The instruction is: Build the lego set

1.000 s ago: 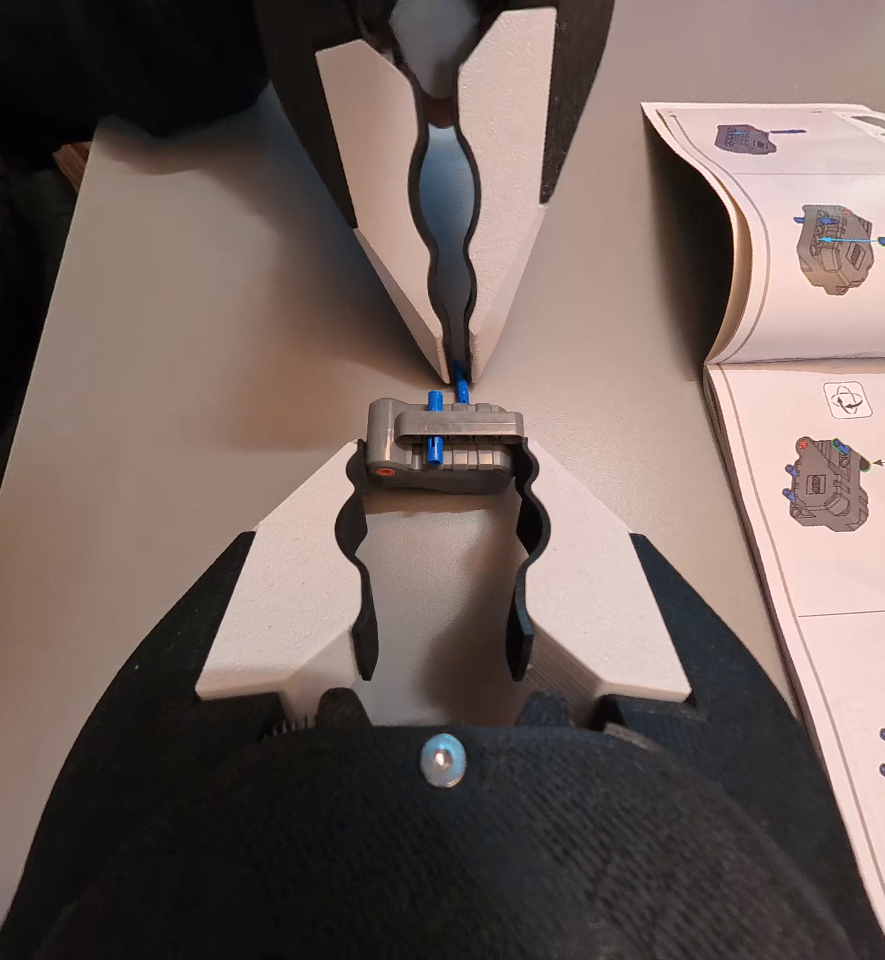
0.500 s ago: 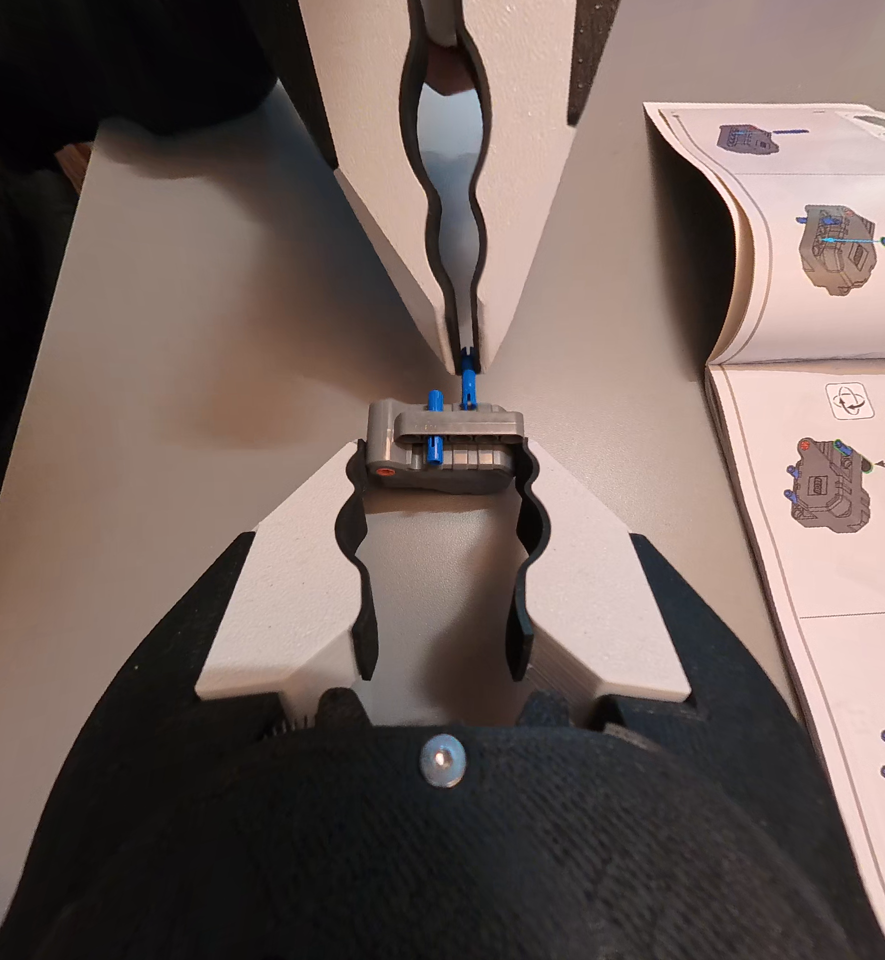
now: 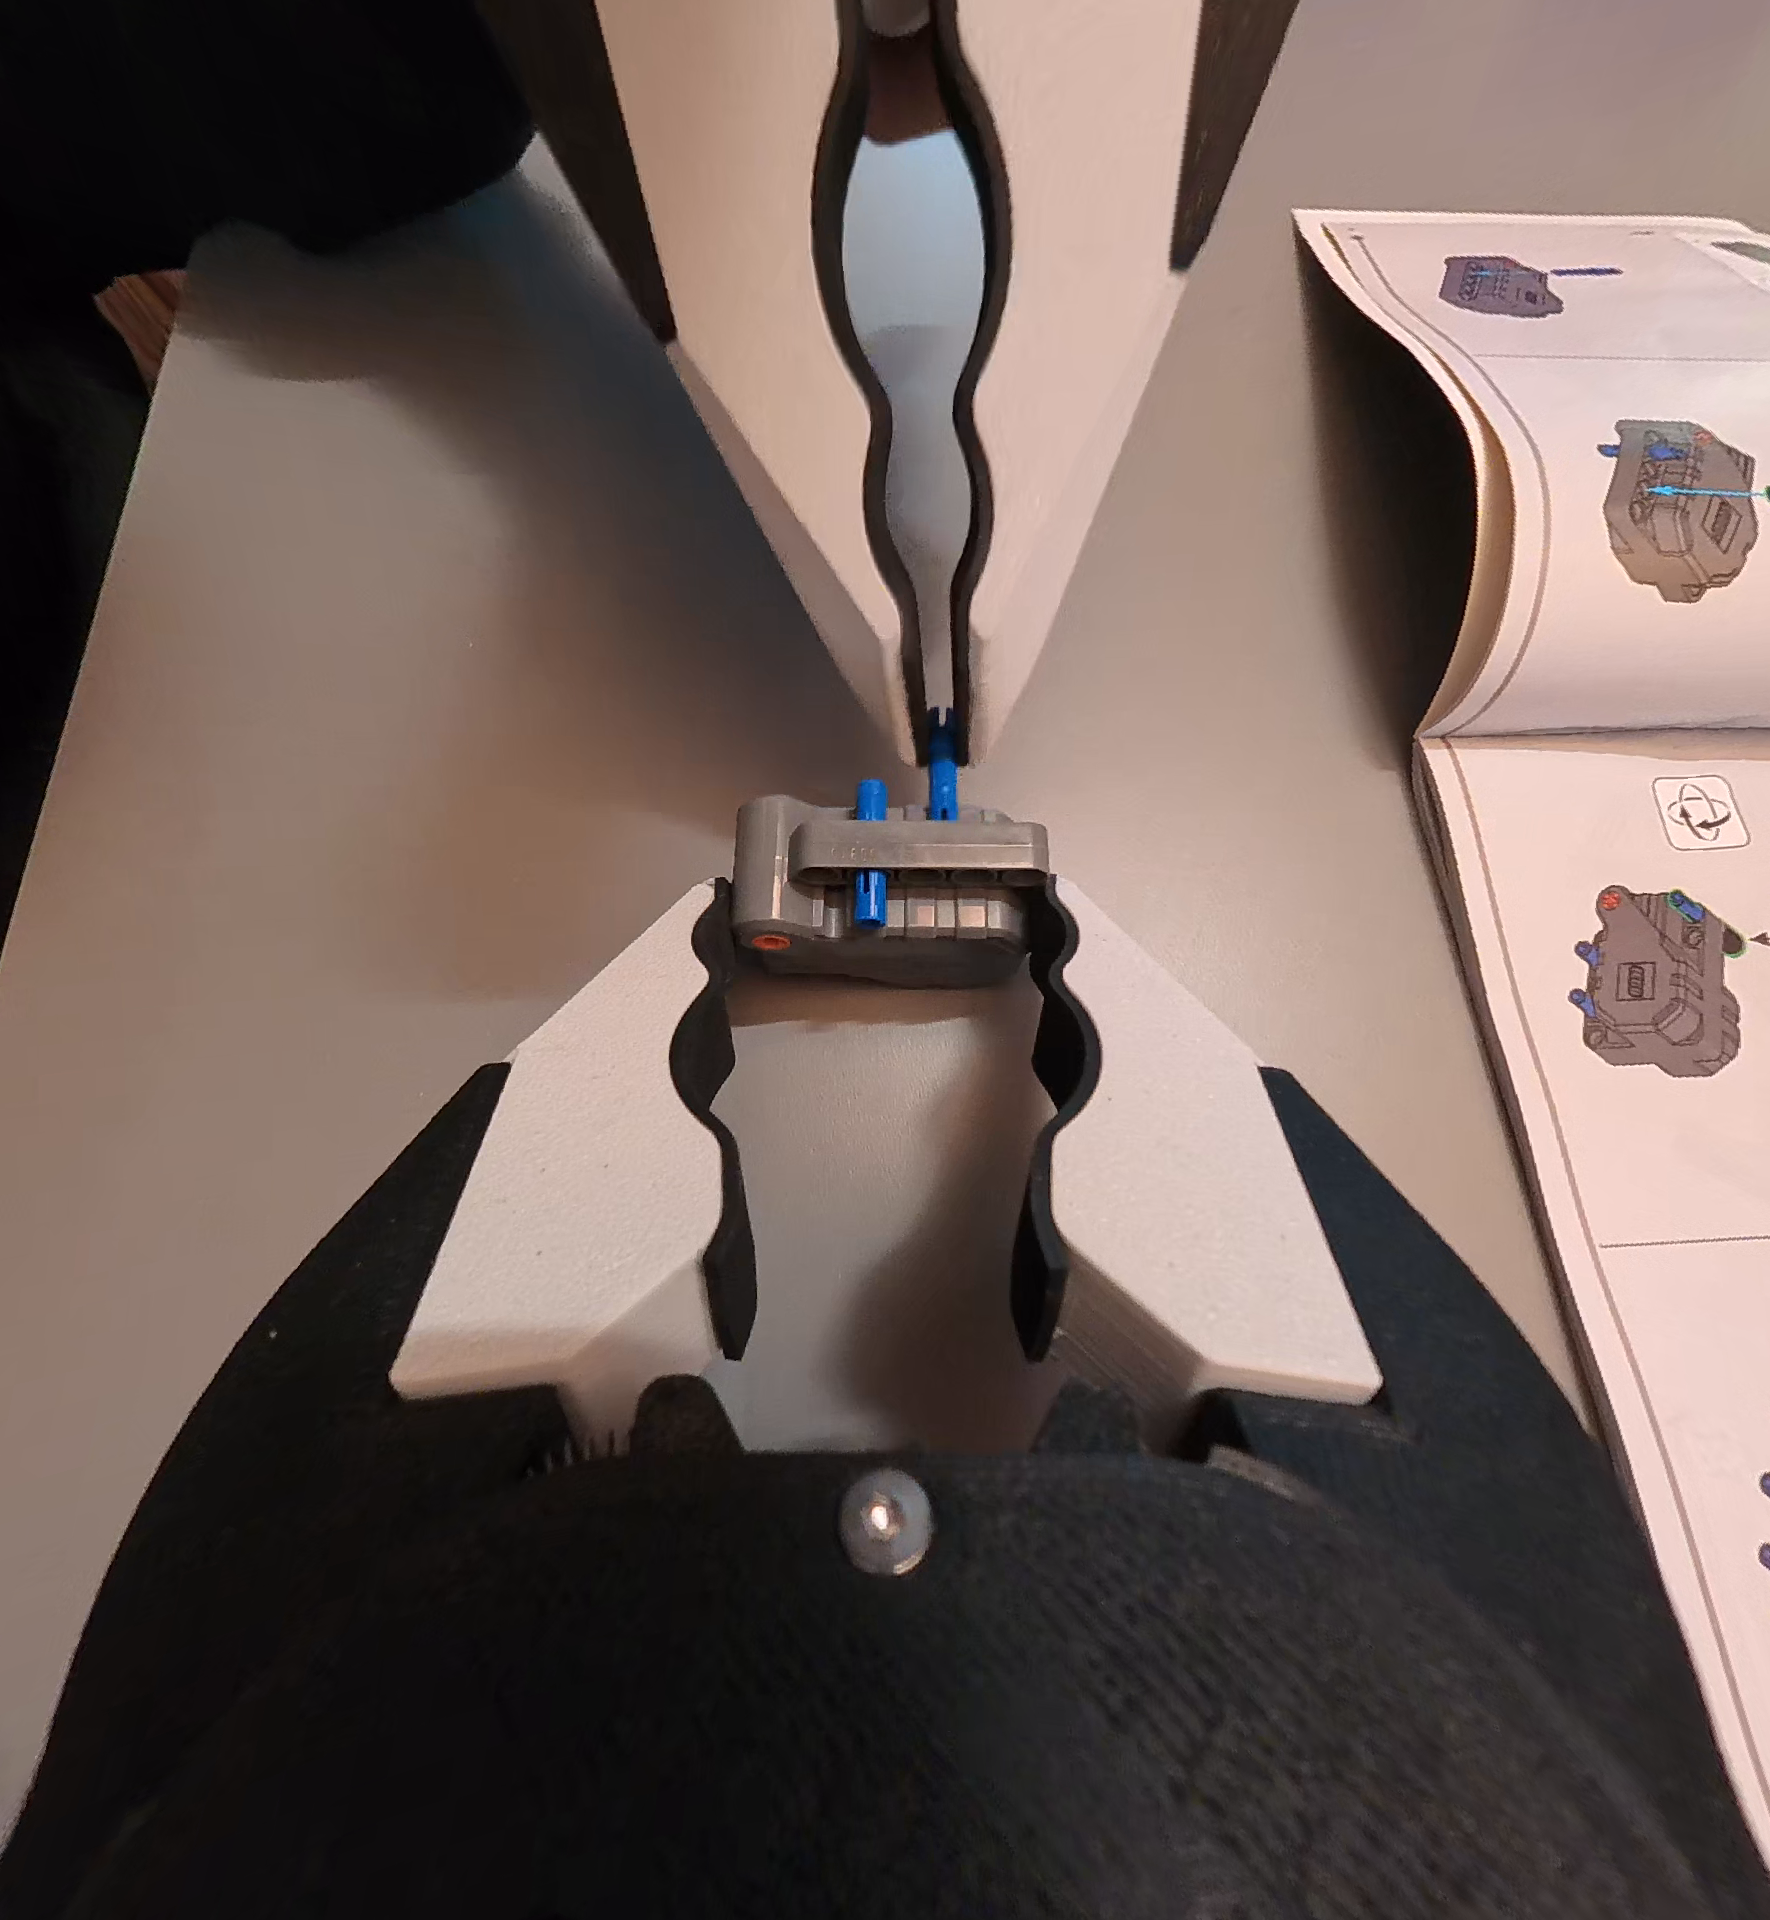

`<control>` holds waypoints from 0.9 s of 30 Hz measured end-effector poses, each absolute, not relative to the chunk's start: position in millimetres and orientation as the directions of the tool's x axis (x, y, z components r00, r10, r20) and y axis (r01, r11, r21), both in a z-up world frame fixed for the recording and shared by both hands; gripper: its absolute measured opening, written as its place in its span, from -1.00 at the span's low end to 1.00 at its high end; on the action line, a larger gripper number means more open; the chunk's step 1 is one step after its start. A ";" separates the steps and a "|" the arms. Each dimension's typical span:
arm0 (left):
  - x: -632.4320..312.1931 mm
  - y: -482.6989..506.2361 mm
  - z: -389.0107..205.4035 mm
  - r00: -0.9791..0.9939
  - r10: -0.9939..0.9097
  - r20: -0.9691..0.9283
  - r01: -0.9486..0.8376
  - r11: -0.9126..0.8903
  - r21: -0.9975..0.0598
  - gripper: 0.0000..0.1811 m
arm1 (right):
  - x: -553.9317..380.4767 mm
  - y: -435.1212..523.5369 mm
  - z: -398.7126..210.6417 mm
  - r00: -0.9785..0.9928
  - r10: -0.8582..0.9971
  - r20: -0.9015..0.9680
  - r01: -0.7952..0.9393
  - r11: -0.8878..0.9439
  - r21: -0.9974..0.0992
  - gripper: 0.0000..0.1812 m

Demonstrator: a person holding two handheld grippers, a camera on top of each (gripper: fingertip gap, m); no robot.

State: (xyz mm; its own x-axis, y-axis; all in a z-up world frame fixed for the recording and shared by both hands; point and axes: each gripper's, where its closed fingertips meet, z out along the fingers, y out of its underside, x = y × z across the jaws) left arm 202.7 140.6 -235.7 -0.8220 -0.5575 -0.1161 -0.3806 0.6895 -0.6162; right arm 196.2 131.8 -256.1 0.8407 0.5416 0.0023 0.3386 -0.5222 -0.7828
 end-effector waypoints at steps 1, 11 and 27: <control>203.3 141.1 -236.3 -0.820 -0.560 -0.119 -0.385 0.693 -0.610 -0.98 | 196.1 131.8 -256.0 0.841 0.542 0.003 0.339 -0.522 -0.783 -0.38; 205.1 142.5 -234.2 -0.800 -0.600 -0.014 -0.462 0.631 -0.623 -0.99 | 195.4 131.9 -256.0 0.838 0.546 0.004 0.343 -0.520 -0.782 -0.38; 204.9 142.2 -233.5 -0.772 -0.635 -0.013 -0.504 0.626 -0.595 -0.99 | 195.5 131.9 -256.3 0.838 0.546 0.001 0.342 -0.522 -0.781 -0.38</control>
State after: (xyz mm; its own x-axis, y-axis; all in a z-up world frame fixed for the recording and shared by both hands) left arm 204.9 142.2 -233.5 -0.7724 -0.6350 -0.0132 -0.5041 0.6257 -0.5953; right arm 195.5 131.9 -256.3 0.8376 0.5463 0.0011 0.3416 -0.5221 -0.7815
